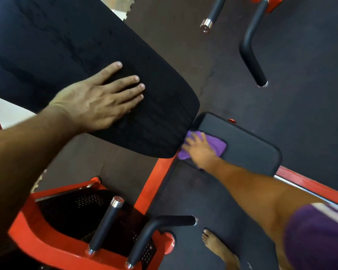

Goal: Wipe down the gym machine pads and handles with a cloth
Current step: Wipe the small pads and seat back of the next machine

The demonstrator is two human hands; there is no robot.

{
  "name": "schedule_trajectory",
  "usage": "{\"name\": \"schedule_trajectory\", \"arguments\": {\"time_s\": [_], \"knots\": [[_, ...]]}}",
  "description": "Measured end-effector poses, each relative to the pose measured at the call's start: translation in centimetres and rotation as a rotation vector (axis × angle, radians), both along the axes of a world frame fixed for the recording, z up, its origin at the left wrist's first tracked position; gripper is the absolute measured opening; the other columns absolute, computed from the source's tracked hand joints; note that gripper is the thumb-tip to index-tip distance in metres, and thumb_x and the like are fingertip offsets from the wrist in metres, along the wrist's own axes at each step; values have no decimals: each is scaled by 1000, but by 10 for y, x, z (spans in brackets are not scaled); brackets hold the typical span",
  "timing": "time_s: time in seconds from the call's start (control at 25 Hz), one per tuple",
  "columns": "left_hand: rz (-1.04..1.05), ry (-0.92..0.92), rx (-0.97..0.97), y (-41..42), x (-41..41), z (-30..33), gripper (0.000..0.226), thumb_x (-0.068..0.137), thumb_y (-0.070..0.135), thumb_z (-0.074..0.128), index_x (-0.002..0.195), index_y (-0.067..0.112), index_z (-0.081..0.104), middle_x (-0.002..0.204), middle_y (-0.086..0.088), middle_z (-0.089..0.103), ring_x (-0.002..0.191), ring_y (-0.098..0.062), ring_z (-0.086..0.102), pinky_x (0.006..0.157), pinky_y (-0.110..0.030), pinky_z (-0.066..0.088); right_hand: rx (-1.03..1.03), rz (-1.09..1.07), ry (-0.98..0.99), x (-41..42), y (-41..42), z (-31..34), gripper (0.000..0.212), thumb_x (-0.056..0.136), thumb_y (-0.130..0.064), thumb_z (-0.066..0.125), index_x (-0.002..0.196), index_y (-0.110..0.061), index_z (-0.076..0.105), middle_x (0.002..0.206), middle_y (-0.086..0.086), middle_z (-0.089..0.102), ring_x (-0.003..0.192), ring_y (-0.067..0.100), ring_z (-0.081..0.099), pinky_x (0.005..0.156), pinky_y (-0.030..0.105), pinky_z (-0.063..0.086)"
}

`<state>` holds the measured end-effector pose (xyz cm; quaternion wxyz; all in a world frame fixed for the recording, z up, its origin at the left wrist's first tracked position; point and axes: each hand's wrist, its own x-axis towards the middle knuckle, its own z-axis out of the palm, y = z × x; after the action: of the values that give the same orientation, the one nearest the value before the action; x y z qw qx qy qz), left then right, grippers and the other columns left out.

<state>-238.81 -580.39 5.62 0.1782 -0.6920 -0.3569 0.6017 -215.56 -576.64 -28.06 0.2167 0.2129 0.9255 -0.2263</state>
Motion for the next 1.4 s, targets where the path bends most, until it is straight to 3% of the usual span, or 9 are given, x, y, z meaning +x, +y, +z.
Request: {"name": "schedule_trajectory", "arguments": {"time_s": [0.08,0.28,0.4,0.52,0.8,0.96,1.12,1.32,1.4], "knots": [[-21,-6,6,2,3,0,65,103,39,-7,155,10,-32,163,-16,-34,153,-35,-26,120,-65,-13,-30,107,46,19,-22,-9,58,91,-11,59,147,-24,48,160,6,33,153,37,13,123,60,1],[-12,21,-17,3,10,7,64,102,37,-11,156,9,-30,164,-17,-33,154,-36,-26,121,-65,-12,26,304,93,185,-27,-1,85,41,-21,87,124,-27,68,146,6,55,143,37,41,115,58,35],[-7,-7,-5,0,0,0,64,104,38,-6,156,9,-30,163,-18,-34,152,-36,-28,119,-66,-16,153,38,292,223,22,-7,72,62,-18,69,133,-24,57,144,12,55,143,37,36,117,49,23],[3,-20,29,-1,-1,-5,65,104,39,-6,155,9,-33,162,-17,-37,150,-36,-31,118,-66,-19,210,-238,223,169,54,-9,66,62,-8,79,125,-18,63,138,12,56,130,41,46,116,57,28],[100,-165,98,4,9,-5,70,102,51,-9,161,16,-22,169,-8,-25,157,-29,-20,124,-60,-8,39,81,155,210,-25,-18,108,23,-19,89,129,-22,68,144,9,55,136,37,40,115,56,22],[118,-220,217,4,9,-20,81,99,63,-4,159,12,-24,168,-12,-26,156,-35,-21,123,-61,-7,-2,-115,297,213,-3,-11,90,47,-13,70,135,-24,54,142,12,55,134,38,43,120,45,18],[131,-284,345,-7,15,-45,80,104,53,14,162,3,-8,169,-23,-16,156,-44,-13,121,-71,-5,-134,-631,467,126,107,1,62,75,8,60,134,-10,55,142,18,41,119,40,54,101,44,46],[81,-397,400,-7,6,-58,77,105,50,12,163,1,3,170,-24,-7,157,-45,-3,122,-72,0,-333,-535,177,-2,178,-15,21,95,-26,57,114,-17,57,122,11,57,111,34,57,86,36,42],[40,-394,392,-7,4,-59,74,106,48,14,163,1,6,170,-24,-3,157,-45,1,123,-70,3,-342,-476,30,-25,174,-16,24,93,-43,60,103,-21,58,114,6,64,106,32,59,80,34,39]]}}
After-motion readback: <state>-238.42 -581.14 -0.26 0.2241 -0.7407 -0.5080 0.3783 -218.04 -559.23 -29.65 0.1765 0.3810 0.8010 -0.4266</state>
